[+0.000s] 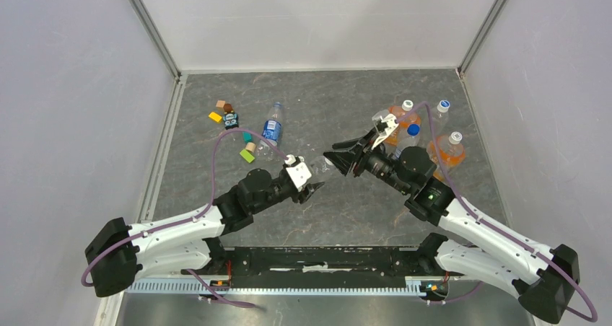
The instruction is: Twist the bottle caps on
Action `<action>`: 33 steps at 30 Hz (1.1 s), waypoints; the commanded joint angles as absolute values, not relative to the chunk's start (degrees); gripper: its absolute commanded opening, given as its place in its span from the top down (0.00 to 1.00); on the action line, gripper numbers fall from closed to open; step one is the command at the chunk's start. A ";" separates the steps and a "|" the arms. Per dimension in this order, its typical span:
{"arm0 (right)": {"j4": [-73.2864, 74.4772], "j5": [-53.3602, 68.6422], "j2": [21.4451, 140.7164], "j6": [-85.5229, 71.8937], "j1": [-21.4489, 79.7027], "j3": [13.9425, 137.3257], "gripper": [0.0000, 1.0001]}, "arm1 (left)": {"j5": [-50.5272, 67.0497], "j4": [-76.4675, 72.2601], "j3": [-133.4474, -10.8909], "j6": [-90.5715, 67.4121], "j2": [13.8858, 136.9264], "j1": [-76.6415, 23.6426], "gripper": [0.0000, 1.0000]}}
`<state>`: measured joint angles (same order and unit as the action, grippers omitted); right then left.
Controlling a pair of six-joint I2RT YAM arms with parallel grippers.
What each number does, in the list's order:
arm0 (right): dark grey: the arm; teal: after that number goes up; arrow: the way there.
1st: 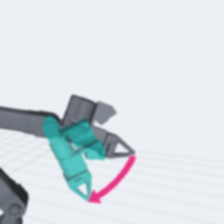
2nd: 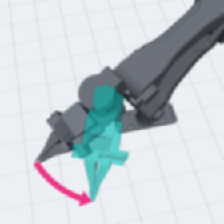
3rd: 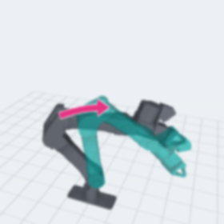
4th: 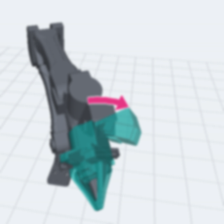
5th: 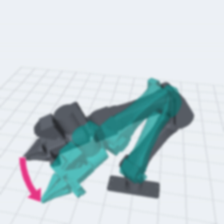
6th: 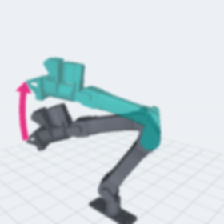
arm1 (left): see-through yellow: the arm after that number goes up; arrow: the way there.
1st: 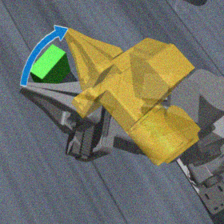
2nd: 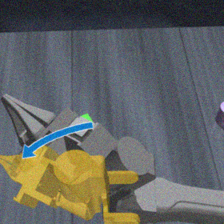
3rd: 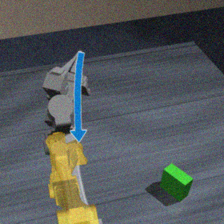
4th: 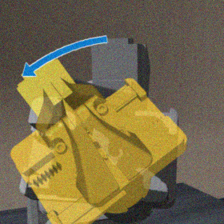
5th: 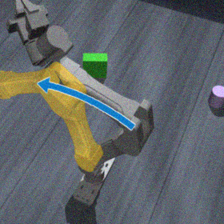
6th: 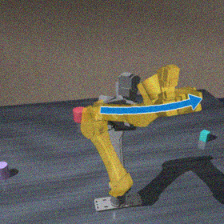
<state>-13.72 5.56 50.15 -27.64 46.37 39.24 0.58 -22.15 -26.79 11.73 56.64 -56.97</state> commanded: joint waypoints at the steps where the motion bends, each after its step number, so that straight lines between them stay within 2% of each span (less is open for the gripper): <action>1: -17.34 6.61 49.84 -30.75 46.49 37.52 0.49 | 1.14 -27.19 -26.61 9.31 55.83 -56.77 0.89; 5: -17.93 6.85 49.65 -31.55 46.76 36.36 0.43 | 1.28 -28.33 -26.28 8.41 55.97 -56.78 0.90; 8: -18.62 6.76 49.57 -31.72 46.87 35.73 0.44 | 1.64 -29.07 -26.04 7.89 55.92 -56.77 0.90; 11: -19.29 6.76 49.55 -31.88 46.93 35.51 0.51 | 1.75 -29.17 -26.08 7.81 55.97 -56.78 0.90; 15: -18.57 6.27 49.36 -30.97 46.97 35.80 0.74 | 1.50 -29.04 -26.03 7.74 56.11 -56.78 0.86; 17: -17.24 5.08 48.84 -30.07 46.93 35.93 0.86 | 1.25 -29.00 -25.95 8.14 56.00 -56.75 0.70; 19: -15.59 3.15 48.07 -29.08 46.92 36.16 0.94 | 1.23 -28.46 -26.10 9.23 55.78 -56.78 0.42; 21: -13.14 0.57 47.00 -27.68 46.93 36.77 0.97 | 1.11 -27.66 -26.27 9.95 55.40 -56.78 0.22; 22: -11.58 -1.50 46.73 -26.66 46.93 37.18 0.98 | 0.83 -27.27 -26.35 10.19 55.22 -56.78 0.16; 26: -4.95 -8.49 46.49 -22.52 46.69 40.00 1.00 | -1.23 -26.17 -26.46 11.05 54.19 -56.74 0.02; 33: -1.93 -17.24 48.13 -17.57 43.79 41.45 1.00 | -8.25 -24.24 -26.65 12.57 51.99 -56.77 0.00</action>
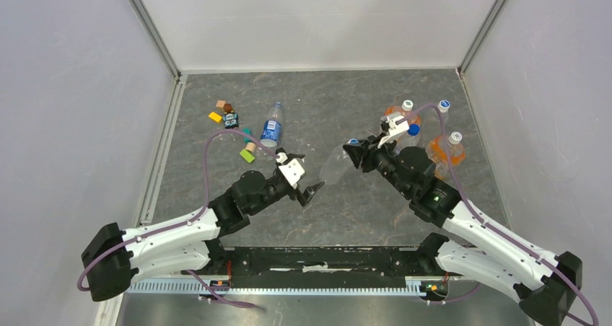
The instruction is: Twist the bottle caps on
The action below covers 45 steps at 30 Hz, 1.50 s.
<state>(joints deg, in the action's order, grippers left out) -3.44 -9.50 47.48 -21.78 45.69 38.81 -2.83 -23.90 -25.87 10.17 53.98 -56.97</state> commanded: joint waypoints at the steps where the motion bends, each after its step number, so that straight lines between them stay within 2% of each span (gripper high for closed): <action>1: -2.23 -18.66 48.38 -16.91 43.26 41.19 1.00 | -9.70 -23.90 -26.69 12.79 51.57 -56.76 0.00; 12: -5.55 -31.98 52.43 -10.05 38.89 40.65 1.00 | -18.31 -22.02 -26.89 15.42 50.08 -56.77 0.00; 24: -9.93 -32.40 55.55 -12.29 35.73 36.98 0.99 | -18.28 -21.48 -27.05 15.70 50.35 -56.78 0.00; 34: -12.12 -31.07 56.12 -12.58 35.52 34.29 0.90 | -17.99 -21.22 -27.08 15.88 50.36 -56.75 0.00; 41: -11.89 -29.83 56.26 -12.43 35.50 34.27 0.75 | -17.25 -20.78 -27.38 15.91 50.42 -56.75 0.00; 45: -10.88 -29.45 56.69 -12.37 35.50 35.02 0.70 | -16.88 -20.65 -27.39 15.90 50.45 -56.74 0.00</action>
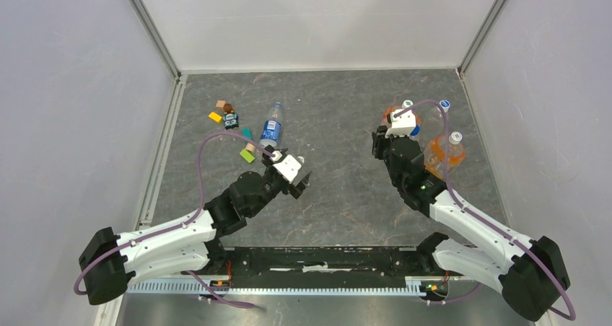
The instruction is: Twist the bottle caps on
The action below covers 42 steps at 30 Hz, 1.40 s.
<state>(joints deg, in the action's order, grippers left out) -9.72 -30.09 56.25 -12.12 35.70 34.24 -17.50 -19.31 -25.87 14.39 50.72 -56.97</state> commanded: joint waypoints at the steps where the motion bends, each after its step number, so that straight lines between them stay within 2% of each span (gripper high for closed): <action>1: -10.65 -29.49 56.70 -12.32 35.47 35.15 0.69 | -16.88 -20.65 -27.34 15.91 50.45 -56.77 0.00; 8: -9.77 -29.48 56.34 -11.99 35.51 35.66 0.60 | -16.66 -20.49 -27.40 15.99 50.45 -56.76 0.00; 14: -8.78 -28.54 55.56 -11.00 35.49 36.72 0.46 | -16.56 -20.46 -27.51 15.99 50.54 -56.78 0.00; 21: -7.90 -26.92 54.51 -9.82 35.50 38.18 0.40 | -16.37 -20.25 -27.54 15.99 50.64 -56.78 0.00; 29: -5.05 -25.32 52.02 -8.02 35.50 40.66 0.28 | -16.82 -19.56 -27.83 15.62 51.00 -56.78 0.00; 37: -2.33 -21.34 46.03 -6.60 35.51 41.89 0.12 | -20.30 -14.62 -30.51 14.15 53.07 -56.73 0.00; 42: 2.75 -16.96 44.75 -5.22 35.49 43.92 0.08 | -22.76 -9.67 -33.58 11.94 55.24 -55.53 0.01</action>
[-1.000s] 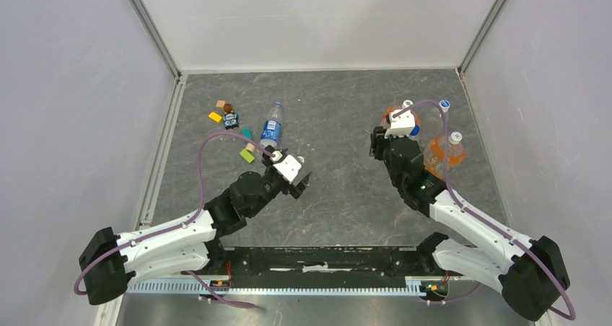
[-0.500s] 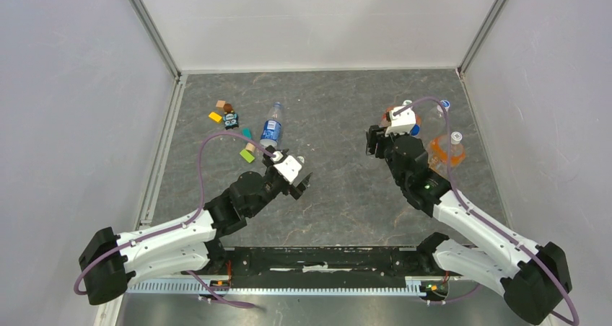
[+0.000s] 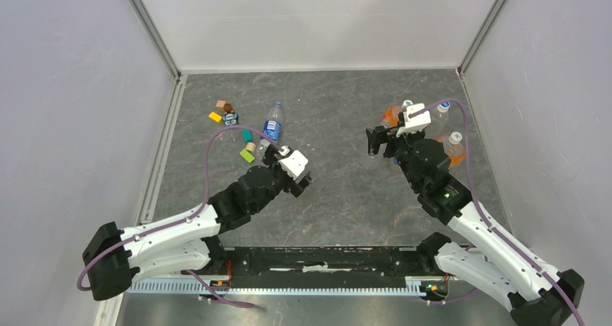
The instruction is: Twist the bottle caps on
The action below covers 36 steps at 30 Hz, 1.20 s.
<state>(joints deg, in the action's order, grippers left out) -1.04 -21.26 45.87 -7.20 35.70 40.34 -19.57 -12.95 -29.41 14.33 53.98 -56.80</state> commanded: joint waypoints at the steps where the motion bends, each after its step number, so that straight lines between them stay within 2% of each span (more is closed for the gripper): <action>1: 3.48 -16.39 44.53 -4.79 35.48 43.94 0.08 | -22.83 -8.57 -34.13 11.42 55.72 -54.85 0.01; 7: 5.70 -15.50 41.44 -2.12 35.51 42.06 0.02 | -21.25 0.91 -40.70 8.39 61.20 -47.16 0.02; 12: 6.41 -16.05 38.39 -1.89 35.50 39.23 0.02 | -16.96 12.45 -52.89 5.89 69.17 -39.63 0.00; 18: 6.94 -15.59 36.34 -1.09 35.49 36.53 0.02 | -8.53 27.39 -73.16 0.82 87.38 -29.78 0.00; 22: 6.90 -14.31 35.57 -0.94 35.44 34.80 0.02 | -8.58 38.55 -88.32 -2.19 100.68 -26.75 0.00; 25: 6.94 -13.59 34.80 -0.77 35.51 33.48 0.02 | -10.15 43.34 -95.31 -2.24 107.93 -26.16 0.00; 33: 6.81 -12.81 32.94 -0.49 35.50 32.13 0.02 | -9.91 41.29 -96.31 -2.90 114.91 -24.45 0.00; 36: 6.68 -12.60 31.91 -0.53 35.46 31.24 0.02 | -9.57 38.15 -93.52 -2.18 114.38 -23.91 0.08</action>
<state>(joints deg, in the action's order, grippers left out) 8.49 -13.65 33.43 -1.17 35.59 32.14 -10.33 40.84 -94.30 -0.58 115.24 -25.06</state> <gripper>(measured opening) 0.979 0.960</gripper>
